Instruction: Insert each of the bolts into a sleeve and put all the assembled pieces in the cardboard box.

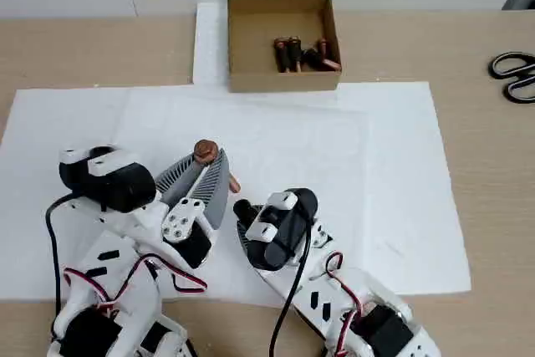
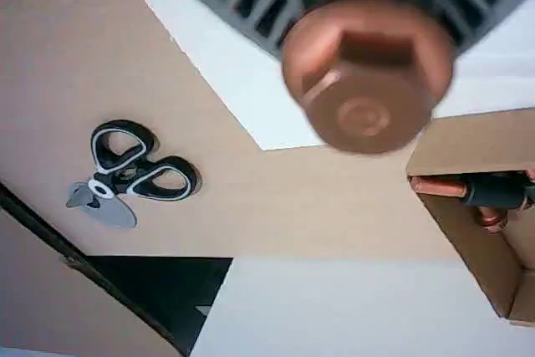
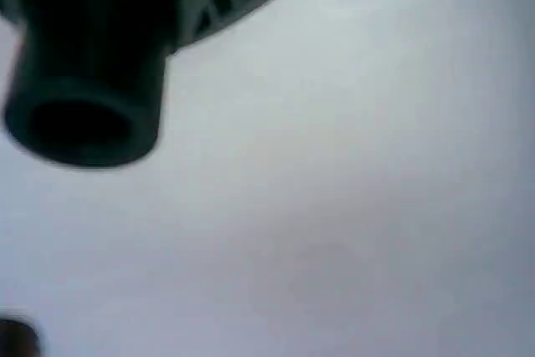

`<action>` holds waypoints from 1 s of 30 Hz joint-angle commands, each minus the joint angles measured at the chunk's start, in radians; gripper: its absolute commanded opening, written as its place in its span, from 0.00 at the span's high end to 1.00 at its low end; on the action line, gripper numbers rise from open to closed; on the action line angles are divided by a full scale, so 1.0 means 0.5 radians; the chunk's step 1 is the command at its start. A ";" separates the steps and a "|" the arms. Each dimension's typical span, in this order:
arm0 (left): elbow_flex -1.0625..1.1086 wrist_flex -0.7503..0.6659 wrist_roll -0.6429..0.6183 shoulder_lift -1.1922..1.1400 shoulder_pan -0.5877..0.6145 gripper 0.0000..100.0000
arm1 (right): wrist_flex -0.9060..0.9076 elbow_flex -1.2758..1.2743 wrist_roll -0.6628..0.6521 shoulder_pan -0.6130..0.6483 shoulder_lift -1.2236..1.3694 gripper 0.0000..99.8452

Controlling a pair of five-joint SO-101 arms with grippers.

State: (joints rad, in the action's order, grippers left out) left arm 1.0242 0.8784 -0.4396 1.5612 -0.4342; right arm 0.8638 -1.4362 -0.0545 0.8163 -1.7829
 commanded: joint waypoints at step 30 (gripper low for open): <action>0.051 0.212 -0.003 0.015 -0.141 0.99 | -0.060 0.239 -0.104 0.002 -0.041 1.00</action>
State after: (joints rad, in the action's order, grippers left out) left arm 1.0518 0.9597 -0.4396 1.5689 -0.5017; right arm 0.8562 -1.4070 -0.0990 0.8178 -1.7814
